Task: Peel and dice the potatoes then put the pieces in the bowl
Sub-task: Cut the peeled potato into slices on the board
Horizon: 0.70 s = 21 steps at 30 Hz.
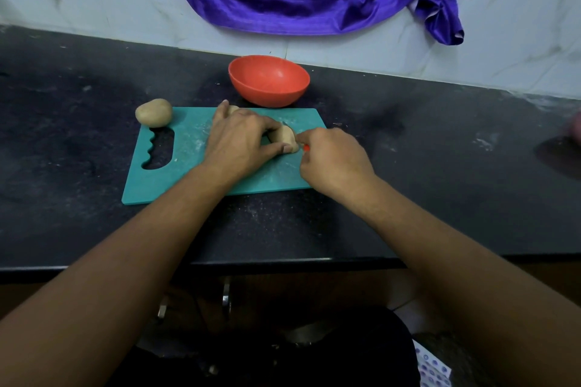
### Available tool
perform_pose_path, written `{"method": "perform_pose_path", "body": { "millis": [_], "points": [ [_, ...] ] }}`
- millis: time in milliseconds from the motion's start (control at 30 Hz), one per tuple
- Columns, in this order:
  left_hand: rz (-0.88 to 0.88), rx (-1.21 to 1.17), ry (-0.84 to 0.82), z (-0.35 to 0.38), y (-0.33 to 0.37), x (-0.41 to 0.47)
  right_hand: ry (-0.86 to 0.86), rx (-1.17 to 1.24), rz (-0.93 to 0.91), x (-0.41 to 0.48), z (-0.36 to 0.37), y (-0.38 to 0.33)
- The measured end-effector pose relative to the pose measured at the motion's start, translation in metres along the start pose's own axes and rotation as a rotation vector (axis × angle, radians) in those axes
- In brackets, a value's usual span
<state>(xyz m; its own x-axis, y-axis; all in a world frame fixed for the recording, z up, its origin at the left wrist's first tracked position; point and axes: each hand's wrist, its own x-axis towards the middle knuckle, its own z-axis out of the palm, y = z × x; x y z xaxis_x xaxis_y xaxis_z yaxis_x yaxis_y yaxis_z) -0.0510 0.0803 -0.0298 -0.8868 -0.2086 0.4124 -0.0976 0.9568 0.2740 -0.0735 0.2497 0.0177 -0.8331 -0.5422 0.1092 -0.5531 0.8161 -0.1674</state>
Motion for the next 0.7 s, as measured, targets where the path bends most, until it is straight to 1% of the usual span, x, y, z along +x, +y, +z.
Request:
{"method": "perform_pose_path", "body": {
  "millis": [133,700],
  "points": [
    [0.003,-0.003,0.0,0.001,-0.001,0.0,0.016,-0.041,-0.007,-0.004,0.002,-0.002],
    [0.01,0.004,0.003,0.004,-0.005,0.003,0.005,-0.002,-0.015,-0.037,0.012,0.009]
  ]
}}
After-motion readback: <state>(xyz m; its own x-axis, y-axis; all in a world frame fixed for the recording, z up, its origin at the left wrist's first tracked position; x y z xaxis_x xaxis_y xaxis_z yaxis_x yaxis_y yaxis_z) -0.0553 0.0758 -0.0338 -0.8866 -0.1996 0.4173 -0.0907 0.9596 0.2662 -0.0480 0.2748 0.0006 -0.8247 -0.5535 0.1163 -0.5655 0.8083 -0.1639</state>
